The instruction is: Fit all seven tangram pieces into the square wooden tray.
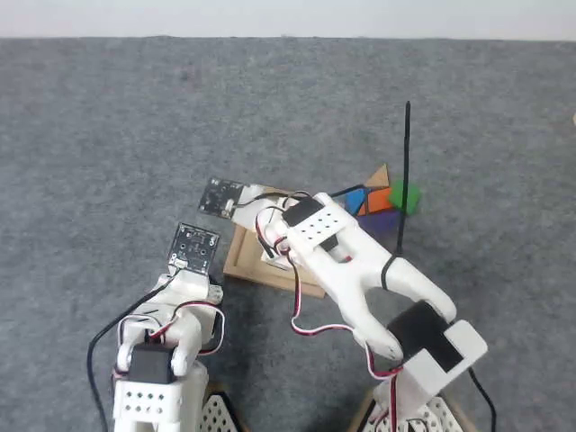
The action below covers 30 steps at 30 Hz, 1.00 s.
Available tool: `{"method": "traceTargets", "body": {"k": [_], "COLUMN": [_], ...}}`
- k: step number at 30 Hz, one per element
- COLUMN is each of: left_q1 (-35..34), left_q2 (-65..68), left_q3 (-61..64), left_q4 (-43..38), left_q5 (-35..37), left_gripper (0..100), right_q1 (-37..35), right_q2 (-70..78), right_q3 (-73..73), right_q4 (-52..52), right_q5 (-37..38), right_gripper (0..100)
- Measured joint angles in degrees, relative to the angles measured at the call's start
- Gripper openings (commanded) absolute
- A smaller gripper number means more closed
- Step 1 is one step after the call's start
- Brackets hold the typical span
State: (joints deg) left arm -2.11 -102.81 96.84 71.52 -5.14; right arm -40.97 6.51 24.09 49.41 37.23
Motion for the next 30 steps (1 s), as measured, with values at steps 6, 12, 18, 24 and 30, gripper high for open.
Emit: {"method": "traceTargets", "body": {"k": [6, 12, 18, 24, 30], "left_q1": [0.00, 0.00, 0.00, 0.00, 0.00], "left_q2": [0.00, 0.00, 0.00, 0.00, 0.00], "left_q3": [0.00, 0.00, 0.00, 0.00, 0.00], "left_q4": [0.00, 0.00, 0.00, 0.00, 0.00], "left_q5": [0.00, 0.00, 0.00, 0.00, 0.00], "left_gripper": [2, 2, 2, 2, 2], "right_q1": [0.00, 0.35, 1.76, 2.29, 3.78], "right_q2": [0.35, 0.35, 0.35, 0.35, 0.35], "right_q3": [0.00, 0.00, 0.00, 0.00, 0.00], "right_q4": [-2.20, -3.16, -3.16, -3.16, -3.16], "right_q5": [3.96, 4.40, 4.40, 4.40, 4.40], "right_gripper": [17.3, 24.7, 36.9, 36.9, 36.9]}}
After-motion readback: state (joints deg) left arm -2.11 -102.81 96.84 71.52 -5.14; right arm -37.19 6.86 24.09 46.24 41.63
